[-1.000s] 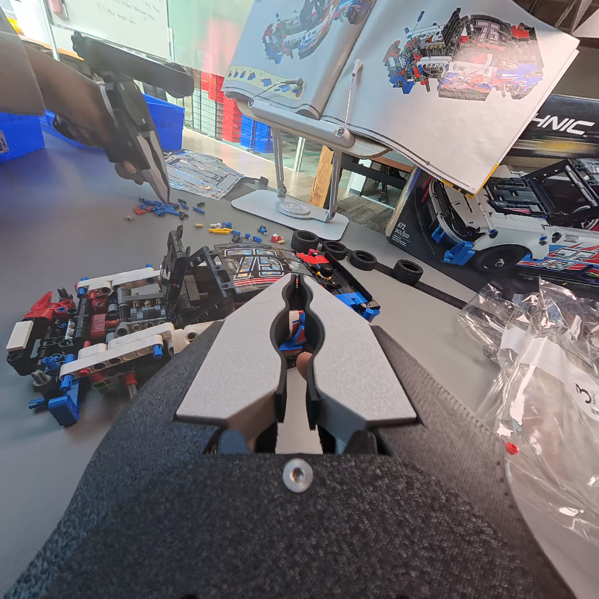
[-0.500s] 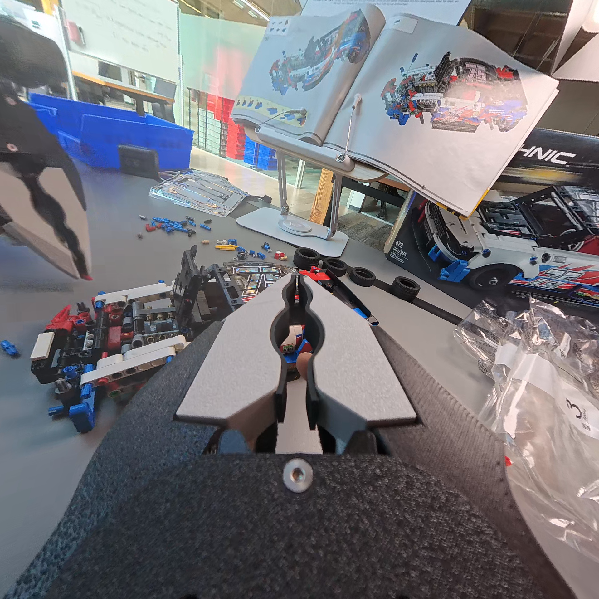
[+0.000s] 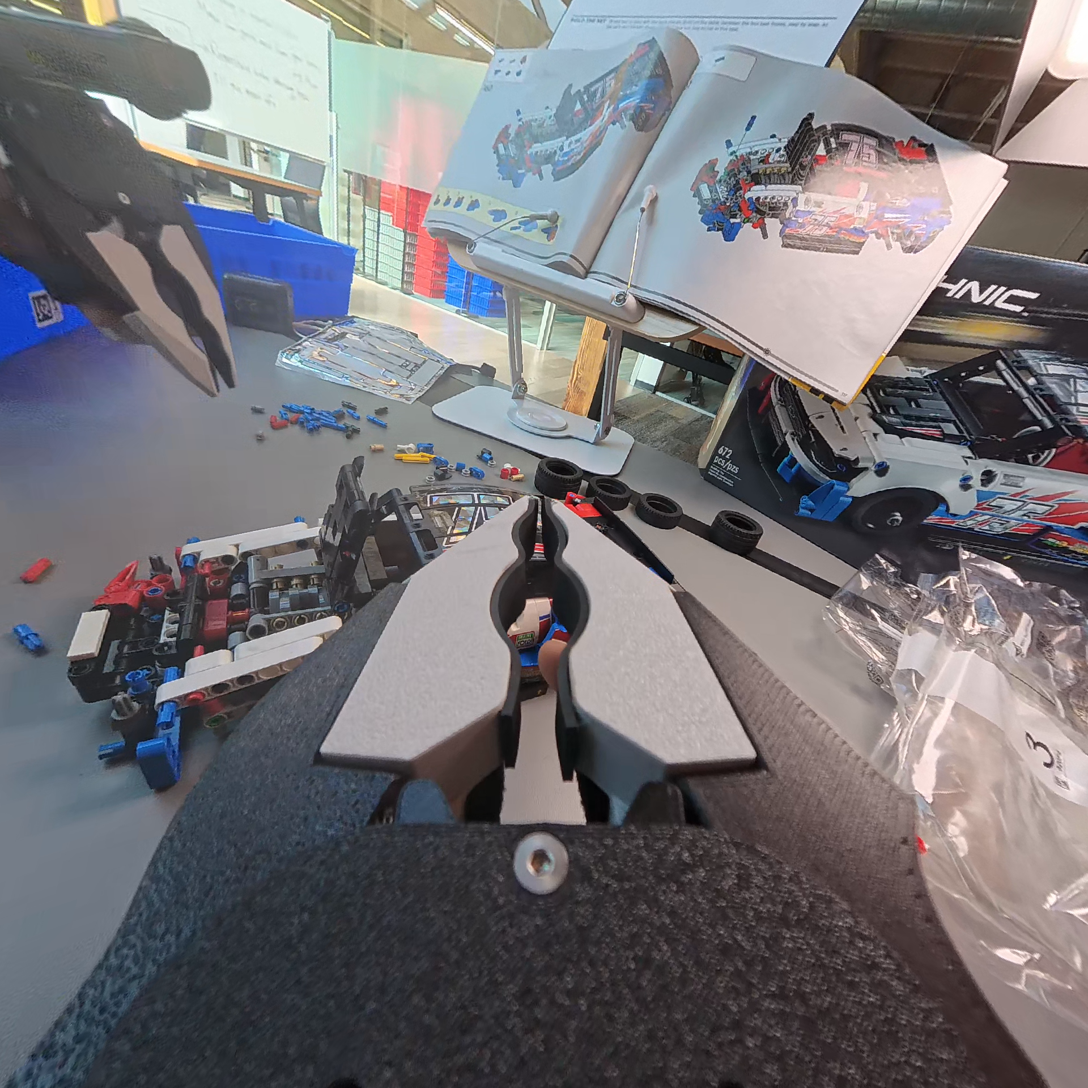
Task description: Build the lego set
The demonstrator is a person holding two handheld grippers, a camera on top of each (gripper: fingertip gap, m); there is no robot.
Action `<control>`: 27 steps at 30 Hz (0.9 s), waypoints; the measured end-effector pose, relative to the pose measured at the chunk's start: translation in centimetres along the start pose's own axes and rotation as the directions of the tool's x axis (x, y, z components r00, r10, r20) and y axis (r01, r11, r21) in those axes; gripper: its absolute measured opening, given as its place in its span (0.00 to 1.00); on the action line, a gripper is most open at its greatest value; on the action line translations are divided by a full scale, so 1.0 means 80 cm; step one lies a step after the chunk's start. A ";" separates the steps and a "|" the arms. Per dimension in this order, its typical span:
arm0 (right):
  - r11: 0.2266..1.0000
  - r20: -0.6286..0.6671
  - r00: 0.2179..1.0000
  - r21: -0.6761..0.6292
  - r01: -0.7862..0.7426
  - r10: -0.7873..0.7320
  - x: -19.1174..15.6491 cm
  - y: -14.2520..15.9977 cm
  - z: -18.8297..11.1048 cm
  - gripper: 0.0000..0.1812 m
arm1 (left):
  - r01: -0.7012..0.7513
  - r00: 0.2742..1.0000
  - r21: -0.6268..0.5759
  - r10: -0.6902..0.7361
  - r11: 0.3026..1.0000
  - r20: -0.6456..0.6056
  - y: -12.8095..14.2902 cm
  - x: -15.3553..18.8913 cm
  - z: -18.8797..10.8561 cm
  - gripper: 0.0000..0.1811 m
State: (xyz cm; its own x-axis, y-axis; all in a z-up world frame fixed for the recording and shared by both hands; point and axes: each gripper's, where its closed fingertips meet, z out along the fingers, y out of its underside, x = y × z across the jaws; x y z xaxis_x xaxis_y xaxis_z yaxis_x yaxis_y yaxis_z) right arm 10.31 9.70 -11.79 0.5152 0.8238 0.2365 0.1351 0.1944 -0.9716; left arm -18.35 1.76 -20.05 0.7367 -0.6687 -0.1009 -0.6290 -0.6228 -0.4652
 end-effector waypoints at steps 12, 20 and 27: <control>1.000 -0.005 1.000 -0.009 -0.004 0.004 0.003 0.004 0.000 0.00 | -0.192 0.981 -0.190 0.189 0.963 -0.032 0.039 -0.066 0.042 0.06; 1.000 -0.003 1.000 -0.014 -0.006 0.006 0.003 0.006 0.000 0.00 | -0.188 0.981 -0.193 0.176 0.963 -0.077 0.038 -0.063 0.049 0.04; 1.000 0.010 1.000 -0.001 -0.004 0.004 -0.002 -0.002 -0.002 0.00 | -0.082 0.996 -0.199 0.072 0.977 -0.059 0.038 -0.052 0.045 0.01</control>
State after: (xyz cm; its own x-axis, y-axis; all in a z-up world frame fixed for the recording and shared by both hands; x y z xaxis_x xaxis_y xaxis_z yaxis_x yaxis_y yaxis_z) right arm 10.35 9.48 -11.63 0.5074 0.8298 0.2322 0.1340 0.1902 -0.9726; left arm -22.45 4.08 -24.22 0.6738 -0.7343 -0.0823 -0.7242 -0.6341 -0.2709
